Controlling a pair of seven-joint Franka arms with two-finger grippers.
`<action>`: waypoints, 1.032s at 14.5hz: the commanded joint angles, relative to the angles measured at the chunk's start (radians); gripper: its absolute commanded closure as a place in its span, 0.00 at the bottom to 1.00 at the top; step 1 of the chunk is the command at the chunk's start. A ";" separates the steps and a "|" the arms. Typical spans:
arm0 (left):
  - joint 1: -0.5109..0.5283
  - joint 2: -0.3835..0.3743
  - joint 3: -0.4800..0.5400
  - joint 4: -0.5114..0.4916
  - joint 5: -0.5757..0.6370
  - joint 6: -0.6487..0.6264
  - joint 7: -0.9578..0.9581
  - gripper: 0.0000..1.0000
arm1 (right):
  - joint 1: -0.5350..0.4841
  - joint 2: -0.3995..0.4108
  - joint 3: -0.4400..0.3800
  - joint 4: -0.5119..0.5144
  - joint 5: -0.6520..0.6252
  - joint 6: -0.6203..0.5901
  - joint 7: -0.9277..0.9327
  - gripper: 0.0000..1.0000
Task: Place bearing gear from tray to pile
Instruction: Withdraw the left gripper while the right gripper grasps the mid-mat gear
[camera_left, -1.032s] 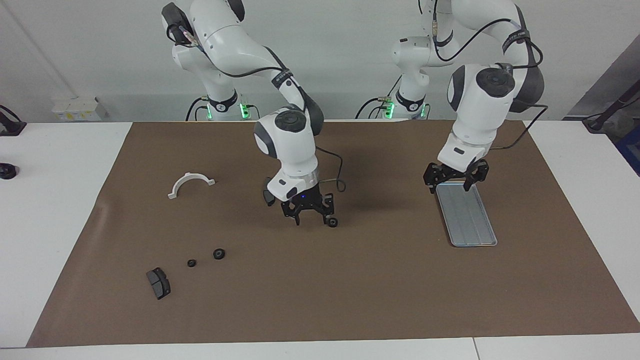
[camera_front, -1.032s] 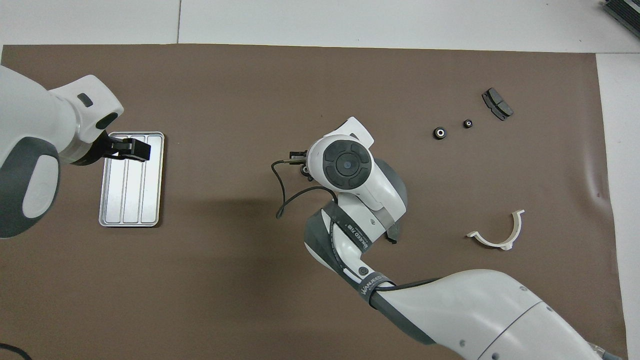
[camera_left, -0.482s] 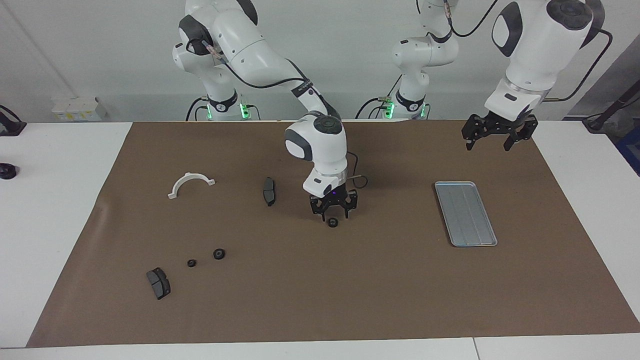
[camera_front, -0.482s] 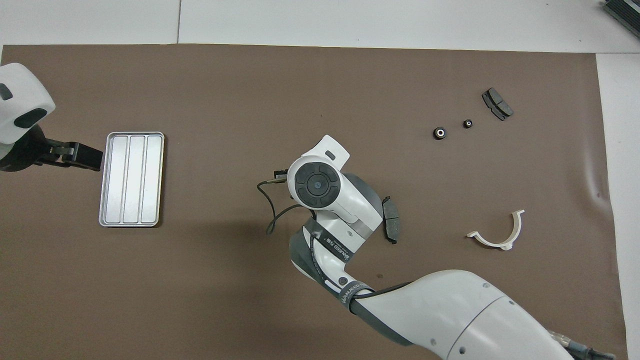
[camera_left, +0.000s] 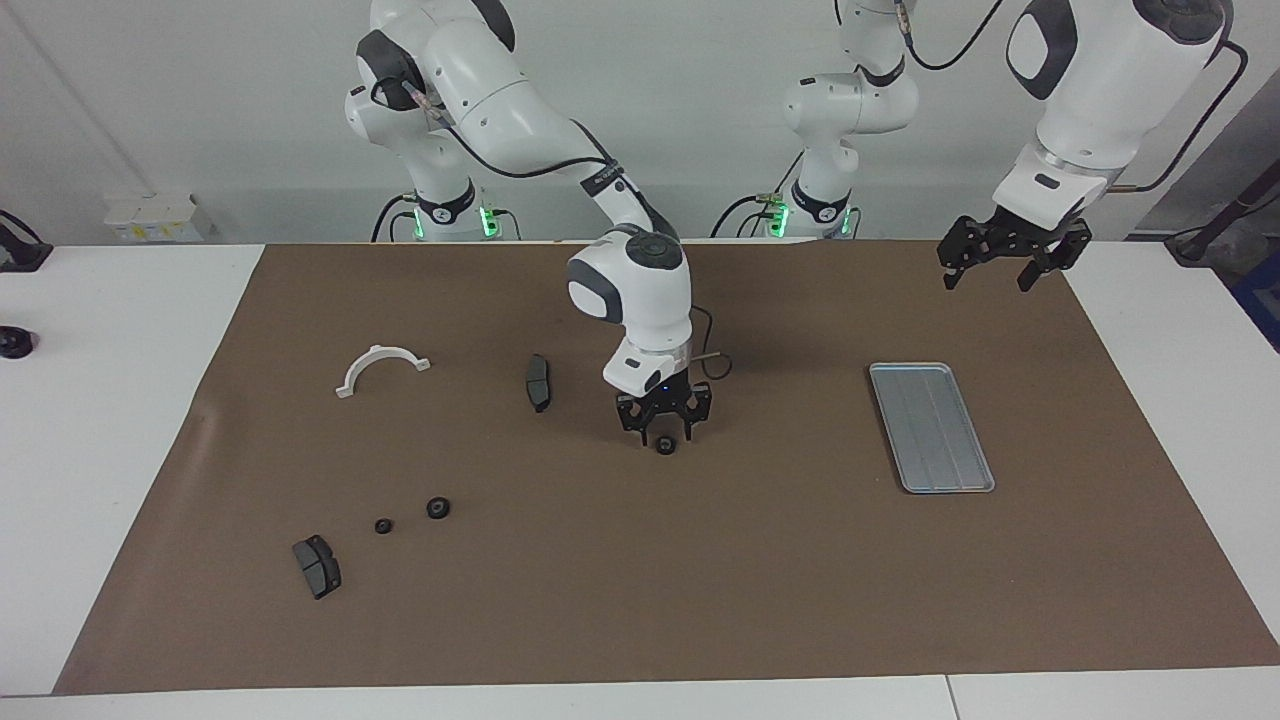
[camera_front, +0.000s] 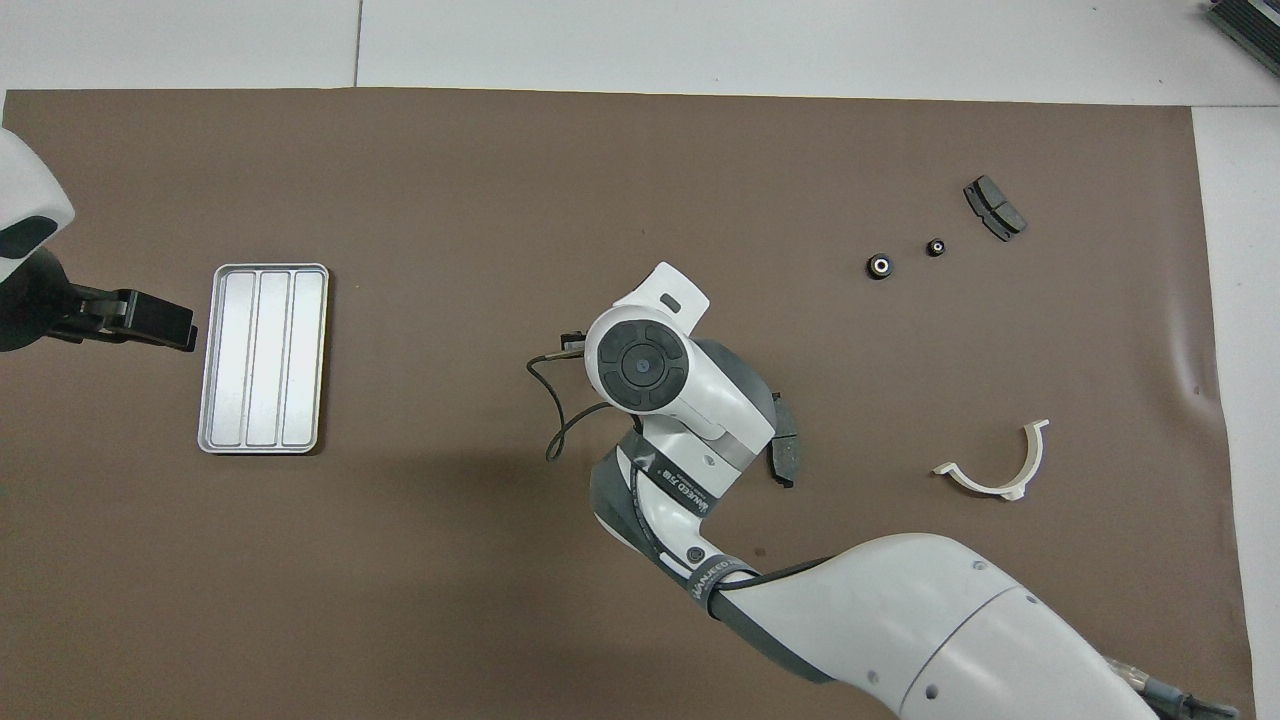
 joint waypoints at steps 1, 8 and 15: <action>0.002 -0.035 0.010 -0.019 -0.024 -0.005 0.011 0.00 | -0.012 0.003 0.010 -0.012 -0.030 0.030 0.017 0.37; 0.017 -0.033 0.004 0.035 -0.011 -0.078 0.080 0.00 | -0.006 0.005 0.012 -0.029 -0.030 0.030 0.015 0.38; 0.019 -0.042 0.008 0.013 -0.011 -0.072 0.073 0.00 | -0.014 0.003 0.012 -0.029 -0.032 0.029 -0.005 0.78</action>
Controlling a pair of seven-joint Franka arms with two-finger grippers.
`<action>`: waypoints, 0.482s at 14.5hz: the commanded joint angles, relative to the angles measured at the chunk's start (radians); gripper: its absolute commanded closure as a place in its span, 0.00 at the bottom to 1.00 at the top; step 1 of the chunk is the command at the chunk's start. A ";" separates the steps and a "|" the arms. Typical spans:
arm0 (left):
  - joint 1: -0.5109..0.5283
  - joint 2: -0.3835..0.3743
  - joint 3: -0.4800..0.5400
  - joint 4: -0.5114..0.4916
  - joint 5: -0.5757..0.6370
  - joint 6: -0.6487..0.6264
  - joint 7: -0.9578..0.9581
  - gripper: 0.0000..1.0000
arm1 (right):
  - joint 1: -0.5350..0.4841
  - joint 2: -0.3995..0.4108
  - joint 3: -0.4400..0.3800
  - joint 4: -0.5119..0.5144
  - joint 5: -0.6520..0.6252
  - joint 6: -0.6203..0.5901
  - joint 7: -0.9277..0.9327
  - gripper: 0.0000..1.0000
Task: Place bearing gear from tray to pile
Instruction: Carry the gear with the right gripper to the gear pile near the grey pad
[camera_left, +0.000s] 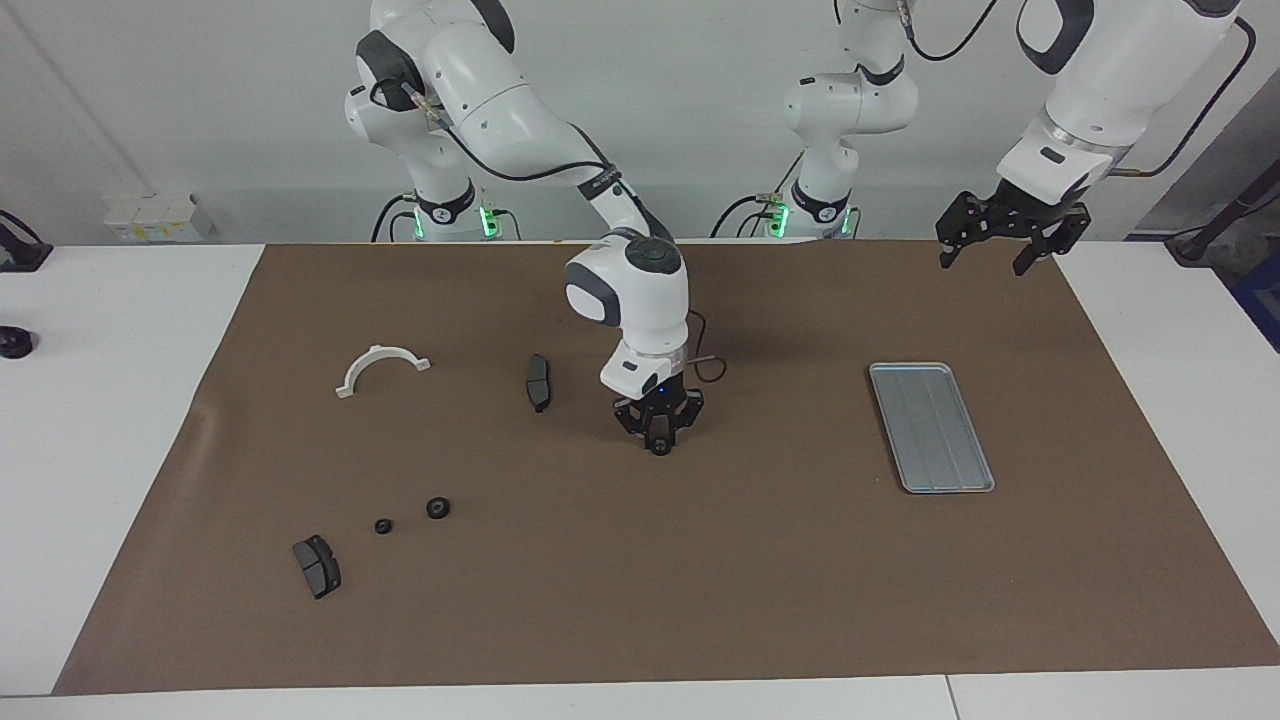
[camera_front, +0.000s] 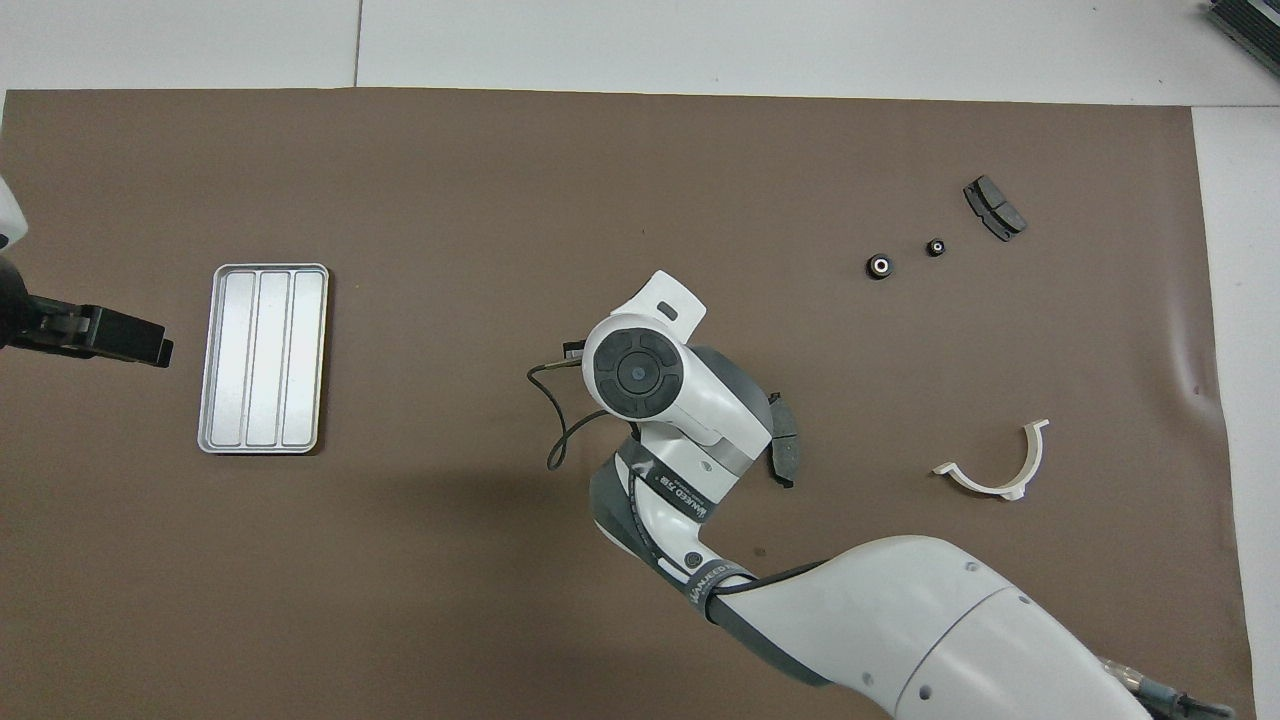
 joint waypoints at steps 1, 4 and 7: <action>0.009 -0.016 0.008 -0.008 -0.007 -0.016 0.014 0.00 | -0.020 0.003 0.009 -0.009 -0.025 0.018 -0.003 0.78; 0.009 -0.016 0.009 -0.008 -0.007 -0.016 0.014 0.00 | -0.052 0.001 0.008 0.009 -0.026 0.003 -0.005 0.79; 0.008 -0.016 0.009 -0.008 -0.007 -0.016 0.014 0.00 | -0.151 -0.008 0.008 0.009 -0.025 -0.013 -0.069 0.81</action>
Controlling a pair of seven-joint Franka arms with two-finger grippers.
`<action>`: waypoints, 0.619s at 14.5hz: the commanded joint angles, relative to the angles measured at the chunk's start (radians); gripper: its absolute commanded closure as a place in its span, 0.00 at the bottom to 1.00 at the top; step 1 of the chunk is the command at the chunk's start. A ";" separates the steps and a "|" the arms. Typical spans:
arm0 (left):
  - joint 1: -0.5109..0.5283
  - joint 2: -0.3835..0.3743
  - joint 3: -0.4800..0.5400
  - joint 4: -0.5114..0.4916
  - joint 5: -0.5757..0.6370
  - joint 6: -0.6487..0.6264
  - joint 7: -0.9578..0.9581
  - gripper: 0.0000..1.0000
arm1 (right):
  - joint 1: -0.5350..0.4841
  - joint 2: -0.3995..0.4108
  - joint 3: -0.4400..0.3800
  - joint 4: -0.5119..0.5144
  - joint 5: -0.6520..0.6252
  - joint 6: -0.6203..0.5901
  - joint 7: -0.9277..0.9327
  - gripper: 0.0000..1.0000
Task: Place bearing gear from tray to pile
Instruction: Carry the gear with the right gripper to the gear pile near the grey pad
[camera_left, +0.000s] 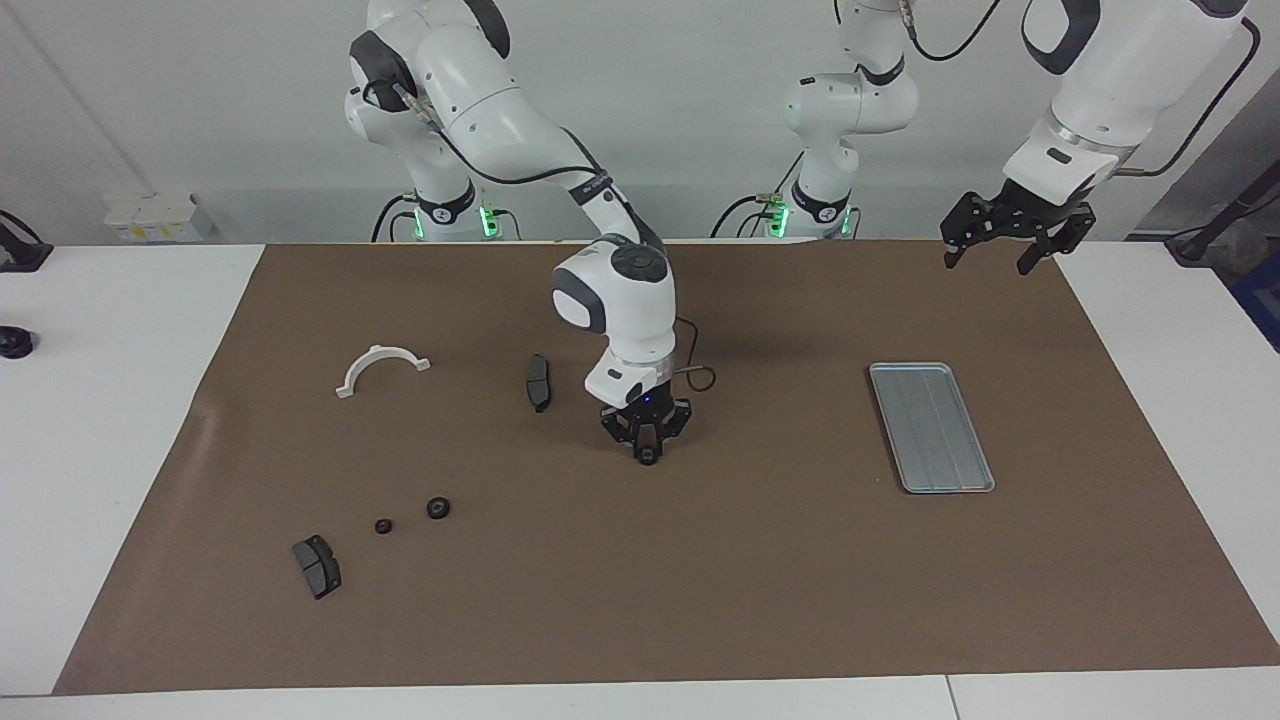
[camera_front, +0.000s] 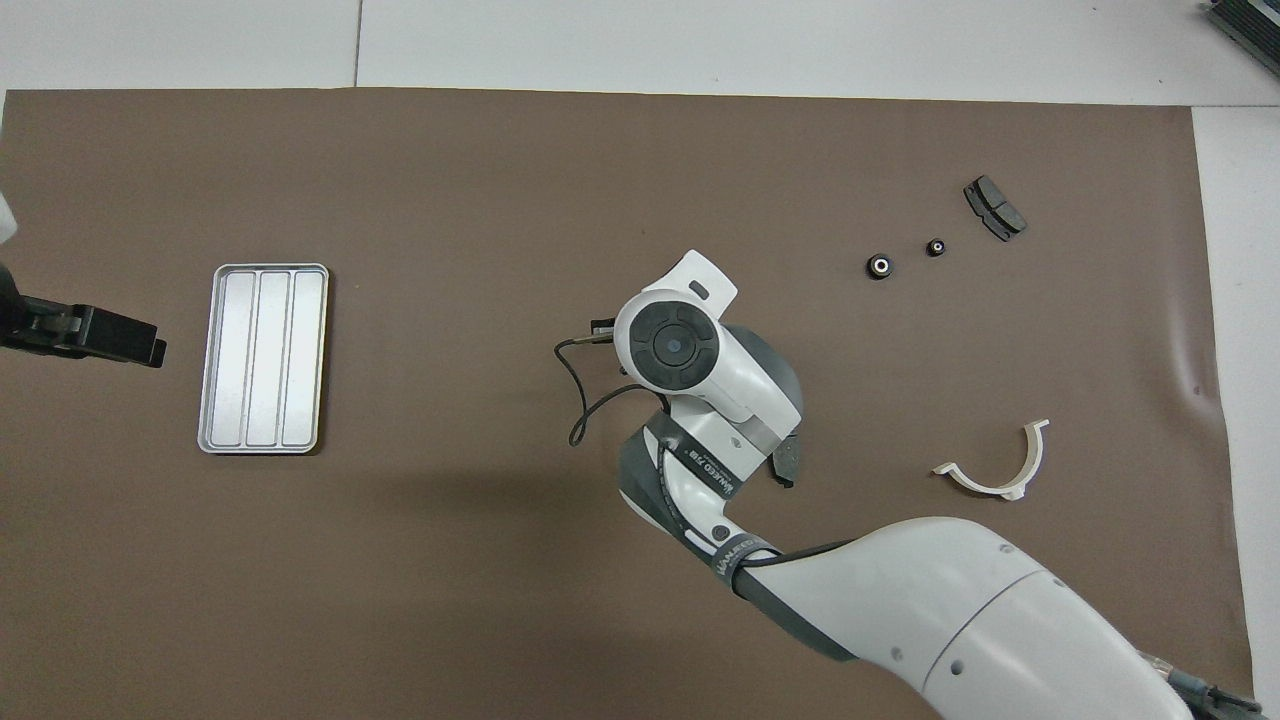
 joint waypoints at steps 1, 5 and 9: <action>0.008 -0.016 0.001 -0.008 -0.007 -0.014 0.014 0.00 | -0.113 -0.011 0.015 0.005 -0.021 -0.029 -0.084 0.81; 0.007 -0.016 0.001 -0.008 -0.007 -0.014 0.014 0.00 | -0.283 -0.009 0.015 0.004 -0.020 -0.028 -0.261 0.81; 0.008 -0.016 0.001 -0.008 -0.007 -0.014 0.014 0.00 | -0.432 -0.002 0.015 0.005 -0.014 0.004 -0.433 0.81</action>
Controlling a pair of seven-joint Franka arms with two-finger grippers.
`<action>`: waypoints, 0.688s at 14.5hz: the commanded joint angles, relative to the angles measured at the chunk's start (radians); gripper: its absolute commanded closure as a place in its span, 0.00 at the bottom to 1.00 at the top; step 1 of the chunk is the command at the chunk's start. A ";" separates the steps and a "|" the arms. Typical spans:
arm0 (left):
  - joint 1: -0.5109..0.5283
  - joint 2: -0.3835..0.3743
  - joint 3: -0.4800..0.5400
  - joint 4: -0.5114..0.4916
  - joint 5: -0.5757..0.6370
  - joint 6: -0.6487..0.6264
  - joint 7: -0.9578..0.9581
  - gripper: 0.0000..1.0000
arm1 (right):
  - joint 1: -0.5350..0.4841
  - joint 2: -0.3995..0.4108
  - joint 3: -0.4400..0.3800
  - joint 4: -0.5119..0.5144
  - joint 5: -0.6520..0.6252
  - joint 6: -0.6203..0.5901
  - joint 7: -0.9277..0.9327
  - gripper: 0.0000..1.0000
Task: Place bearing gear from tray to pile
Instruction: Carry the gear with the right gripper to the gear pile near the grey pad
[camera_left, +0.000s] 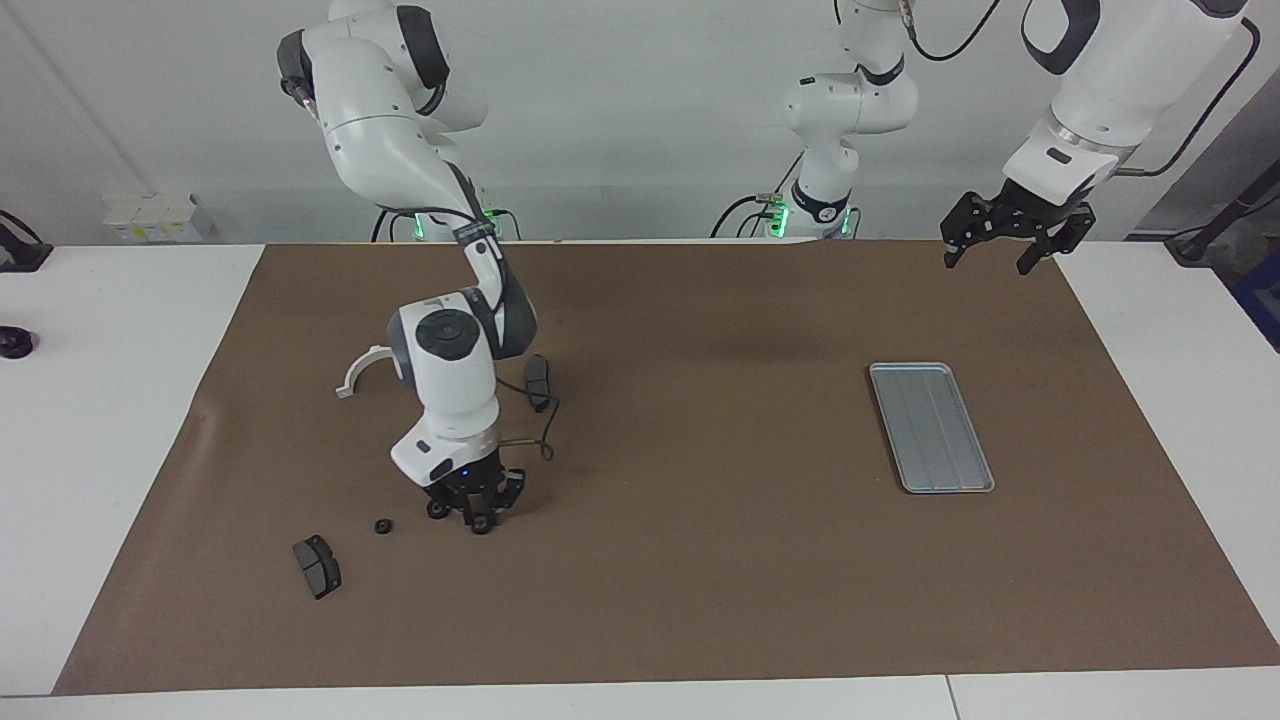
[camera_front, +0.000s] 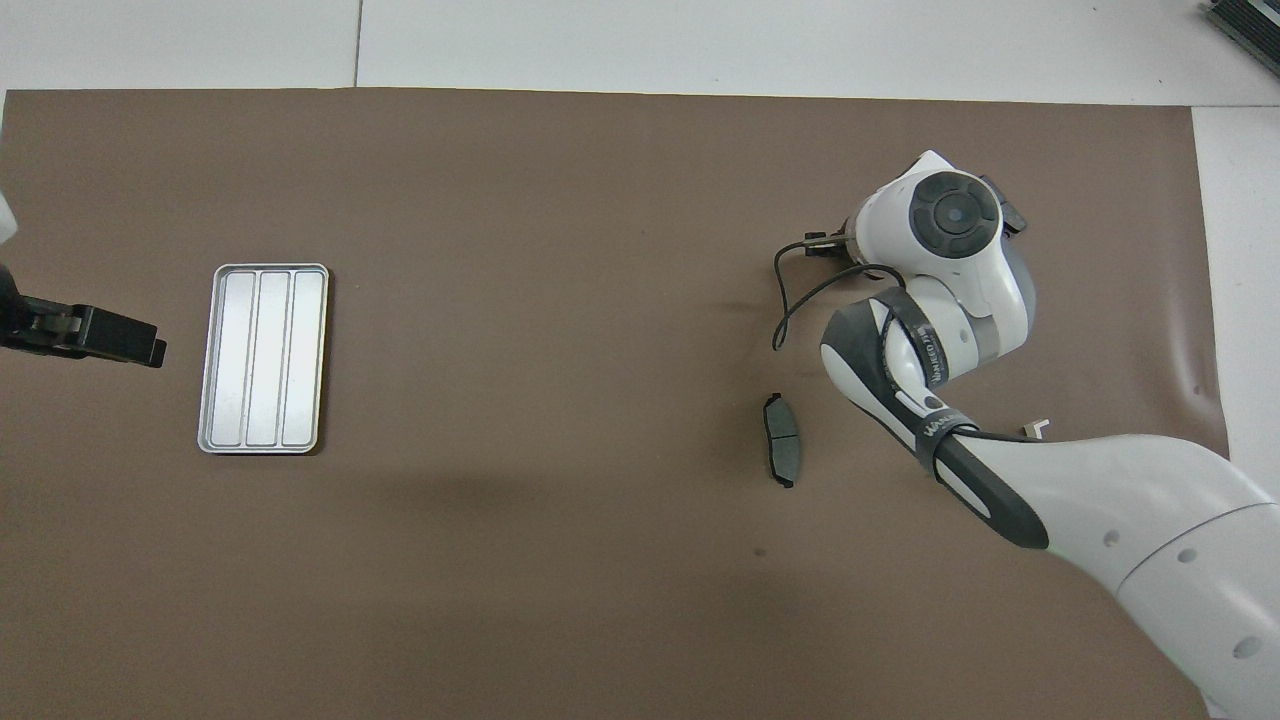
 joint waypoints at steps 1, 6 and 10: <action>0.006 -0.016 0.001 -0.008 -0.007 -0.014 0.014 0.00 | -0.086 0.005 0.020 0.000 -0.012 0.048 -0.095 0.81; 0.006 -0.016 0.001 -0.008 -0.007 -0.014 0.014 0.00 | -0.150 0.014 0.020 0.002 -0.012 0.102 -0.147 0.81; 0.008 -0.016 0.001 -0.008 -0.007 -0.014 0.014 0.00 | -0.150 0.014 0.020 0.022 -0.012 0.102 -0.150 0.81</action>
